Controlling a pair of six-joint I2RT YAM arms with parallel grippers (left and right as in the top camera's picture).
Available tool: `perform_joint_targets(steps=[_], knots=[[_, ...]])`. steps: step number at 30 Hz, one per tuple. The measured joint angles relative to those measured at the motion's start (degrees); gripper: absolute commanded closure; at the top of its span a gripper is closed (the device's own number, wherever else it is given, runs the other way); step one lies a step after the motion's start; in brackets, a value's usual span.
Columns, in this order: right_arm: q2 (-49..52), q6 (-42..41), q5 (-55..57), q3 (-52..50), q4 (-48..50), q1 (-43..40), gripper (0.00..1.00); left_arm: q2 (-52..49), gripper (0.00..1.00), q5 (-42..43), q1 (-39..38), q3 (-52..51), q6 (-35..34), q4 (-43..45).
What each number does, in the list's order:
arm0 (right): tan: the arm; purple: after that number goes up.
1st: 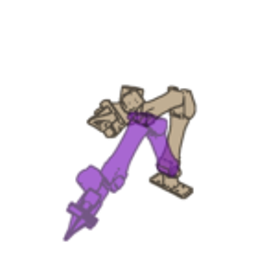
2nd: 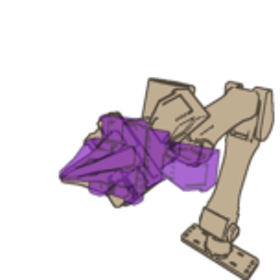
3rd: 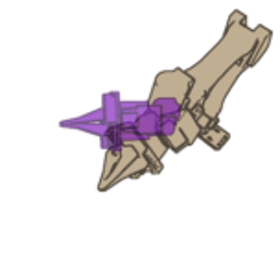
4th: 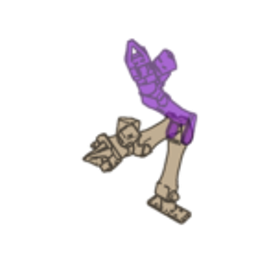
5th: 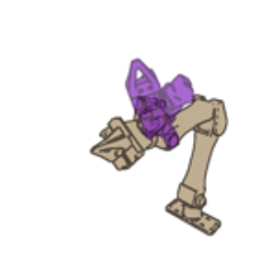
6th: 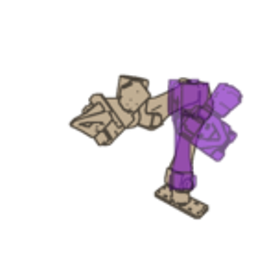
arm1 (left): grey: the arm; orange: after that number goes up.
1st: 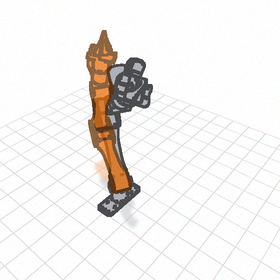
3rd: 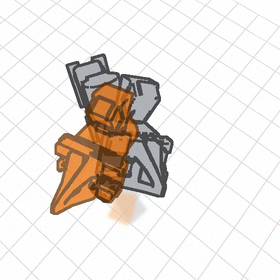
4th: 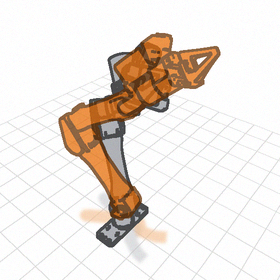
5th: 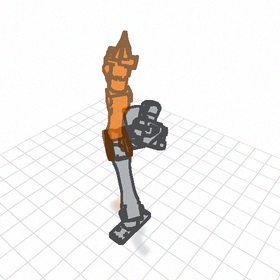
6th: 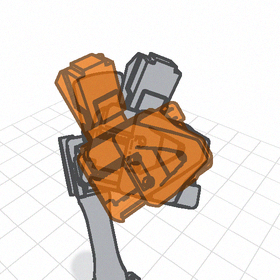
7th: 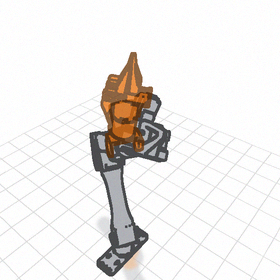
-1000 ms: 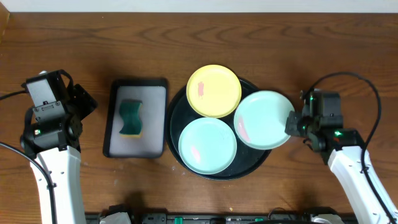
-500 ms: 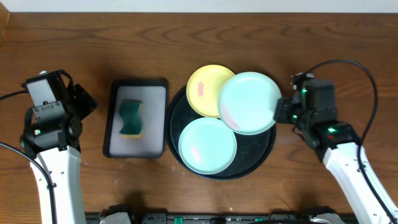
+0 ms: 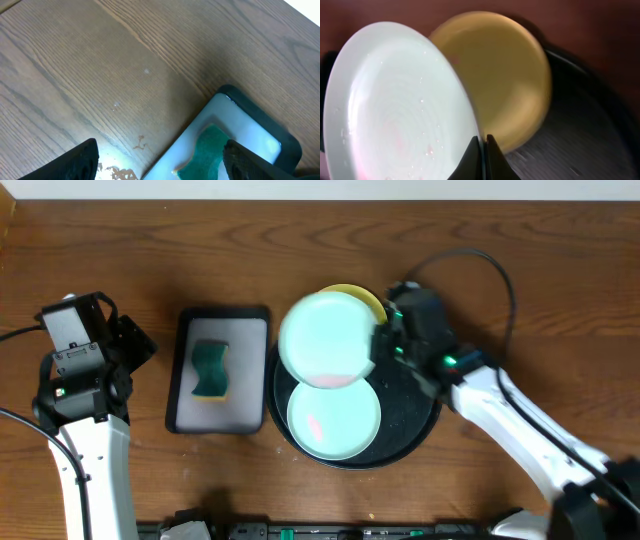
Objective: Clean dirty plates on tray and stack at the side
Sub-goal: 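Lift the light-green plate with the right gripper and swing it left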
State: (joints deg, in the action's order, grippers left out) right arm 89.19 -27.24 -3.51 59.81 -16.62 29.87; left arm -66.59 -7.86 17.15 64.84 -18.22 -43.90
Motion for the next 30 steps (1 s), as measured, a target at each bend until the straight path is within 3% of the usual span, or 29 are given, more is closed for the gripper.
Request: perform_joint_targets(steps=[12,30], knots=[[13.92,2.47,11.65,18.32,3.43,12.41,0.99,0.0,0.2,0.0,0.0,0.0,0.0,0.0],[19.52,27.85,34.64,19.19,19.47,26.38,0.99,0.0,0.2,0.0,0.0,0.0,0.0,0.0]])
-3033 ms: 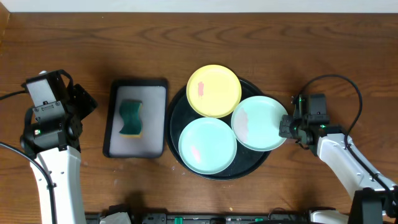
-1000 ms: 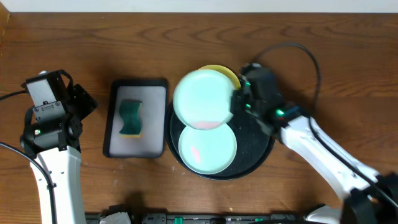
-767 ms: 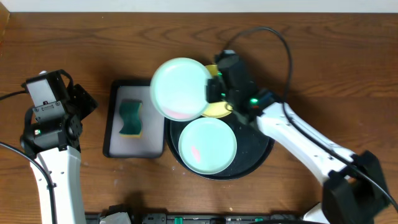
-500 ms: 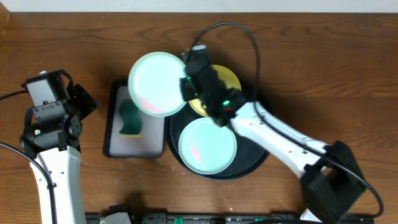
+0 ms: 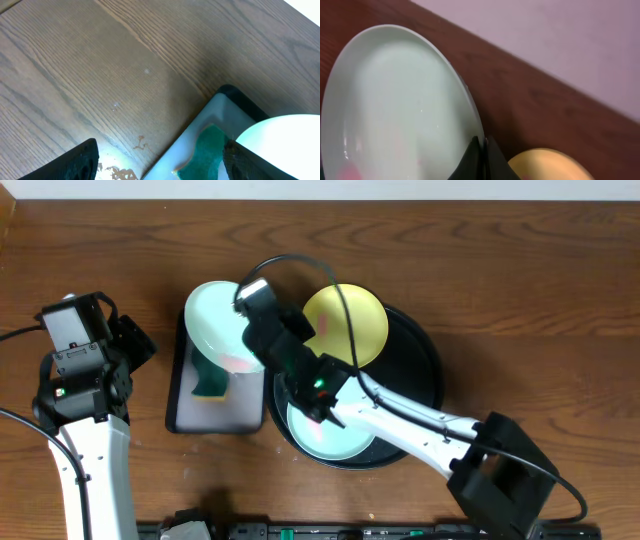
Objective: Clean dirty plates on tray and stack at the side
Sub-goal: 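Lift the light-green plate with the right gripper and swing it left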
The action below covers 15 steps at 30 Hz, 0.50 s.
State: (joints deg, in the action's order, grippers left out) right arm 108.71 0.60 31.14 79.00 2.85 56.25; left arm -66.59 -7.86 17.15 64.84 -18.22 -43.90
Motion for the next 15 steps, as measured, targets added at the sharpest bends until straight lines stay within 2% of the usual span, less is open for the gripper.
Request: perform_joint_targets(steps=[5,15], knots=[[0.02,9.4,4.68,0.0,4.87,1.7,0.99,0.0,0.2,0.0,0.0,0.0,0.0,-0.02],[0.02,34.16,9.53,0.09,20.33,5.46,0.99,0.0,0.2,0.02,0.0,0.0,0.0,0.0]])
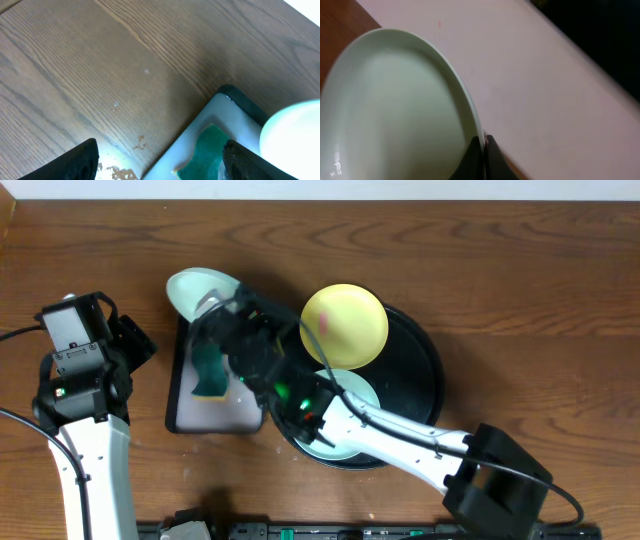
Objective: Clean dirty plates on tray and stack at the side
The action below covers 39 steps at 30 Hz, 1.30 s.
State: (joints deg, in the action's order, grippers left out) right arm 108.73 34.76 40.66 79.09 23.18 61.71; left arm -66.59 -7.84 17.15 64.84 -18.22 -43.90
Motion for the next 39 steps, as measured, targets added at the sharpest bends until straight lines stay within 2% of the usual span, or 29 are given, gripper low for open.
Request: perform_joint_targets(steps=[7,19,33,36,39], knots=[[0.0,13.86,1.4,0.0,6.93,2.23,0.99,0.0,0.2,-0.02,0.0,0.0,0.0,0.0],[0.0,26.27,4.0,0.0,18.27,2.29,0.99,0.0,0.2,-0.02,0.0,0.0,0.0,0.0],[0.0,26.95,5.62,0.0,18.16,2.29,0.99,0.0,0.2,-0.02,0.0,0.0,0.0,0.0],[0.0,24.26,7.28,0.15,14.38,2.29,0.99,0.0,0.2,-0.02,0.0,0.0,0.0,0.0],[0.02,16.26,8.44,0.31,5.11,2.16,0.99,0.0,0.2,0.0,0.0,0.0,0.0,-0.02]])
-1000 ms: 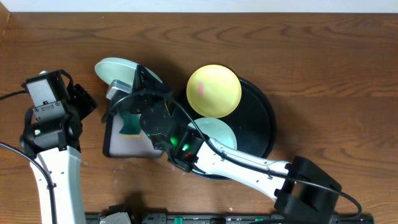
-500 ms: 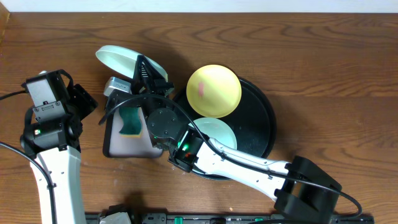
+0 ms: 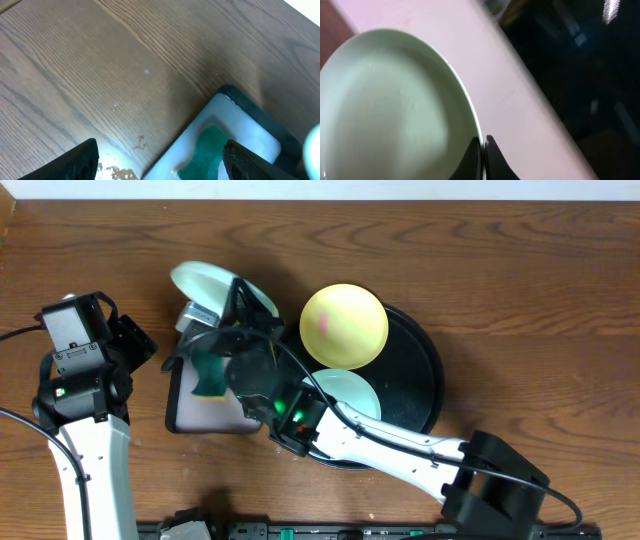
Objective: Clean dirty plates on tray and stack at the side
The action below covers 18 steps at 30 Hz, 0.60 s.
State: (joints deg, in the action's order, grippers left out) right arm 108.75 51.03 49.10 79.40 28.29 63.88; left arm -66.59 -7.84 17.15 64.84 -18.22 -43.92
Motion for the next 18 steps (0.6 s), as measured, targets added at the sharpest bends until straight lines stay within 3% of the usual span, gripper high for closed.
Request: perform_joint_targets(steps=[6,10,18], knots=[[0.0,-28.02,-1.03,0.22,-20.09,-2.69,0.99,0.0,0.2,-0.02,0.0,0.0,0.0,0.0],[0.09,-45.24,-9.11,0.15,-27.91,-6.88,0.99,0.0,0.2,-0.04,0.0,0.0,0.0,0.02],[-3.41,-64.85,-33.59,0.13,-37.94,-15.19,0.99,0.0,0.2,-0.02,0.0,0.0,0.0,0.02]])
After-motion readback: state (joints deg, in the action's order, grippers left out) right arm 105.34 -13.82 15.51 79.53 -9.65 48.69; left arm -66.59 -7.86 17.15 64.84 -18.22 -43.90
